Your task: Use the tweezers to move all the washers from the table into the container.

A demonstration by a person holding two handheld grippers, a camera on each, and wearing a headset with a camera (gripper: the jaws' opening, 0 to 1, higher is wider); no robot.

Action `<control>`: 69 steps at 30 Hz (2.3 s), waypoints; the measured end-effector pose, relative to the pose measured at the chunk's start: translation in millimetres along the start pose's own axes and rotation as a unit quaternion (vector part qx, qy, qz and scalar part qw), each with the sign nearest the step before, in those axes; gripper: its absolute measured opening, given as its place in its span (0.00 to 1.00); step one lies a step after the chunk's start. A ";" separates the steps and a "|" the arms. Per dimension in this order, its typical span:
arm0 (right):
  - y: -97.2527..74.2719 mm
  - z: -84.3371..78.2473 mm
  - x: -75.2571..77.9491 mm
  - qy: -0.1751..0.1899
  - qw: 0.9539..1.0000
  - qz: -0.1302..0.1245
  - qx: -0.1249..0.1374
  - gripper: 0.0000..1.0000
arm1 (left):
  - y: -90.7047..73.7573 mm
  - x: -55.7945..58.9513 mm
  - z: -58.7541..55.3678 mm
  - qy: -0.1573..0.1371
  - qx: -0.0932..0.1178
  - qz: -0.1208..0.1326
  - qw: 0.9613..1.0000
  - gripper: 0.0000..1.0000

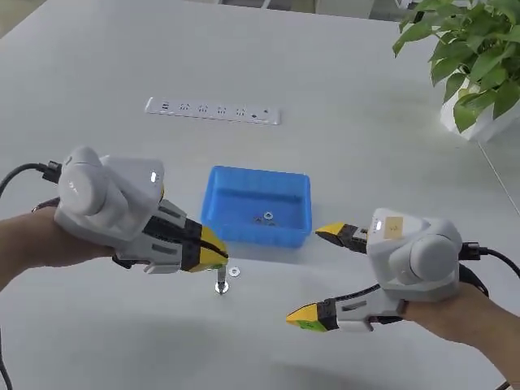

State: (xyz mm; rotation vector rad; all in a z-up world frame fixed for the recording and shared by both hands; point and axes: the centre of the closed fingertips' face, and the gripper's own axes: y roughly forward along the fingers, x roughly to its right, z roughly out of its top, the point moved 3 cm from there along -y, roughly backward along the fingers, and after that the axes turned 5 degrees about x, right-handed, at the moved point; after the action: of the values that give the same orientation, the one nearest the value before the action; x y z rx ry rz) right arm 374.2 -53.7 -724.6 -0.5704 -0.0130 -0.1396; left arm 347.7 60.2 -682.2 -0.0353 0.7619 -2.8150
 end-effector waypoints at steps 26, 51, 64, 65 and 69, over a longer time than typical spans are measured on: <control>74.5 33.0 -28.6 -0.054 0.993 0.107 0.019 0.28 | -0.7 1.5 -0.1 0.006 -0.014 -0.029 0.999 0.04; 89.9 35.9 -32.9 -0.034 0.993 0.110 0.022 0.09 | -1.5 -1.9 -1.4 -0.002 -0.017 -0.033 0.999 0.04; 88.6 37.3 -33.7 -0.062 0.992 0.113 0.014 0.07 | 0.1 -3.6 0.0 -0.005 -0.017 -0.029 0.999 0.05; 88.8 37.2 -33.4 -0.063 0.992 0.113 0.014 0.07 | 0.0 -3.6 -0.1 -0.006 -0.017 -0.028 0.999 0.05; 88.3 37.0 -33.2 -0.065 0.991 0.113 0.015 0.06 | 0.0 -3.7 0.2 -0.007 -0.018 -0.027 0.999 0.05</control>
State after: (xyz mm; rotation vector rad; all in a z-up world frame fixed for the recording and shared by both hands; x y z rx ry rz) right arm 354.2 44.0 -742.6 -0.5466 -0.0761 0.1187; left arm 351.3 60.9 -681.9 -0.0821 0.8203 -2.8478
